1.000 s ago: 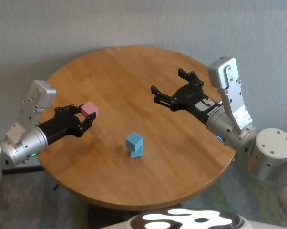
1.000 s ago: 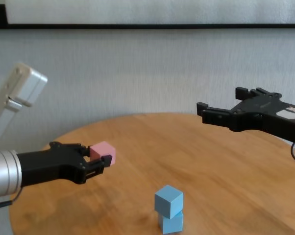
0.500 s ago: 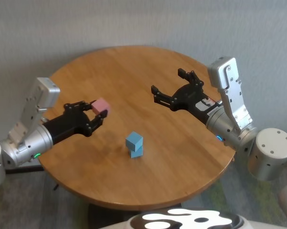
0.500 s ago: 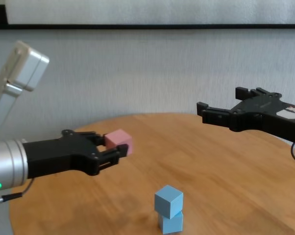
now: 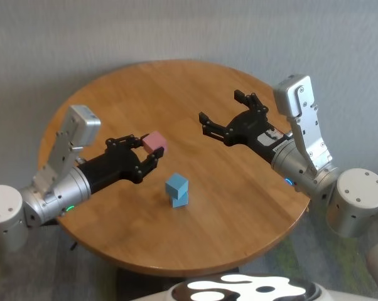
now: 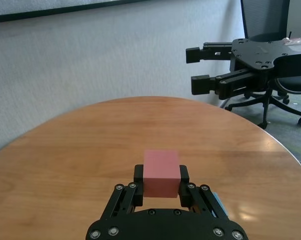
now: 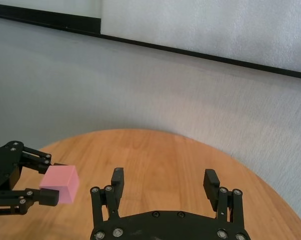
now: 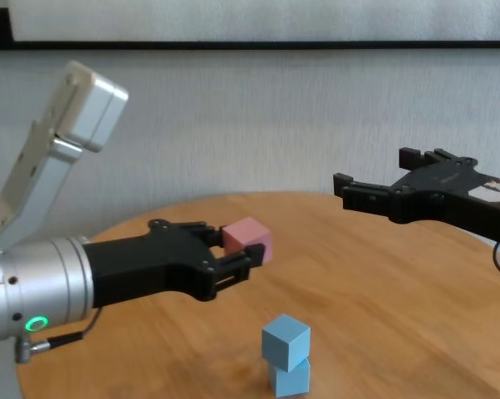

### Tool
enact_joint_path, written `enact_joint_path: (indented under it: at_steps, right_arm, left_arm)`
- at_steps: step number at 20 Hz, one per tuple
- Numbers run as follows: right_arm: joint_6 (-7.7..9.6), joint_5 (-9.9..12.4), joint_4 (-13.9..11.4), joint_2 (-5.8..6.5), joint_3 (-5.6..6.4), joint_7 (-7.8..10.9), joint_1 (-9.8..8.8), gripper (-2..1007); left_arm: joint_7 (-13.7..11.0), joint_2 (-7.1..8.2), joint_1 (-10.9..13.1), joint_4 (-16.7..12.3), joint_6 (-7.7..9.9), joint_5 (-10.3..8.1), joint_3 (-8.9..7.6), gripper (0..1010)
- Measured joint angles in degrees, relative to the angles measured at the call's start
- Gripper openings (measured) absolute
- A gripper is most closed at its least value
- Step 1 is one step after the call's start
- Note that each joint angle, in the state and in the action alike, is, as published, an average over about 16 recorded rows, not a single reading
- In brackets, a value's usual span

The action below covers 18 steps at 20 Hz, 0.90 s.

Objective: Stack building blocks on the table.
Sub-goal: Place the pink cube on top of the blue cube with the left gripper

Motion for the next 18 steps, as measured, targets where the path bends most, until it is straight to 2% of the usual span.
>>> enact_joint_path:
  at_steps: [9,18]
  right_arm:
    - [0.00,0.00,0.00,0.00,0.00,0.00,0.00,1005]
    - [0.00,0.00,0.00,0.00,0.00,0.00,0.00,1005]
  left_arm:
    - [0.30,-0.38,1.18,-2.72,0.95,-0.21,2.51,397]
    - [-0.43,0.72,2.31,-4.30,1.97,-0.81,4.00,397]
